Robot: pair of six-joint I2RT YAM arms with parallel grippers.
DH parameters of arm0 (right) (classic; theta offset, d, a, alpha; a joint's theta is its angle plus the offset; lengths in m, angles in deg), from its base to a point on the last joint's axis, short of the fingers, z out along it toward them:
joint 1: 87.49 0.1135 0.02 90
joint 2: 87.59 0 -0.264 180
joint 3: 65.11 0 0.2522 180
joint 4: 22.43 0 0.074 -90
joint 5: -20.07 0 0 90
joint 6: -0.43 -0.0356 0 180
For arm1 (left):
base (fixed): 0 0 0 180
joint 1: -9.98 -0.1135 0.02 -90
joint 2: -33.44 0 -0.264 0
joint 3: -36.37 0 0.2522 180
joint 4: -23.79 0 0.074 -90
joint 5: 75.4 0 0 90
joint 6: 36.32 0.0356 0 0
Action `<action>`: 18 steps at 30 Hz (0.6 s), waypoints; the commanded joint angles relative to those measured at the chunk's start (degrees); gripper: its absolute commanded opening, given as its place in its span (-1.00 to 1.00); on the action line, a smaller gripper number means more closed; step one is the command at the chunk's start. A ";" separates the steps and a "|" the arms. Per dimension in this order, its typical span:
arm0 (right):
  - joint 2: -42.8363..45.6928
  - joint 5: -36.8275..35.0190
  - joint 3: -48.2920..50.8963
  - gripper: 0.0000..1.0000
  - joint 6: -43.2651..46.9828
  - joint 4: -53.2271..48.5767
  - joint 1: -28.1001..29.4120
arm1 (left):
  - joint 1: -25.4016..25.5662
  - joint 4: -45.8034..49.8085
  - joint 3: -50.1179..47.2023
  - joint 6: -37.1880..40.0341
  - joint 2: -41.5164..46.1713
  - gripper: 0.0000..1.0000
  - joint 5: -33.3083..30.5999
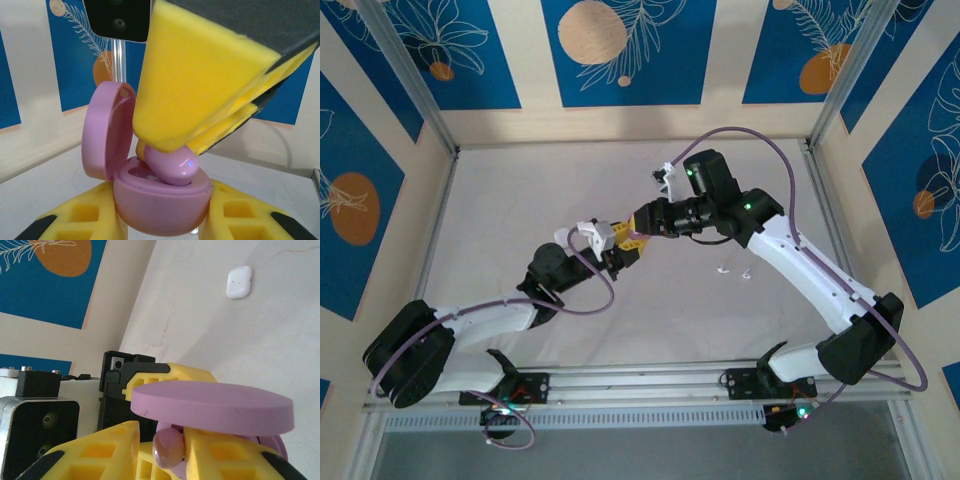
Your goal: Insert wireless bluetooth earbuds into charging case
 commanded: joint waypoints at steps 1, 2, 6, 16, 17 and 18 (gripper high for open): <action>-0.47 -1.16 -1.74 -0.39 0.77 -2.72 0.41 | 0.78 -4.92 1.99 -0.32 0.31 -0.65 -0.39; -0.41 -1.12 -2.00 -0.38 0.80 -2.71 0.34 | 0.73 -4.81 2.01 -0.29 0.33 -0.65 -0.41; 0.24 -1.37 -2.75 -0.35 0.92 -2.47 0.35 | 0.74 -4.46 1.87 -0.06 0.28 -0.65 -0.39; 2.09 -0.99 -2.62 -0.29 1.02 -1.16 0.42 | 0.76 -3.87 1.49 0.20 0.12 -0.65 -0.57; 2.20 -0.95 -2.60 -0.29 1.01 -1.05 0.40 | 0.74 -3.80 1.51 0.29 0.12 -0.65 -0.56; 2.42 -0.78 -2.58 -0.28 1.03 -1.04 0.42 | 0.75 -3.78 1.53 0.34 0.11 -0.65 -0.67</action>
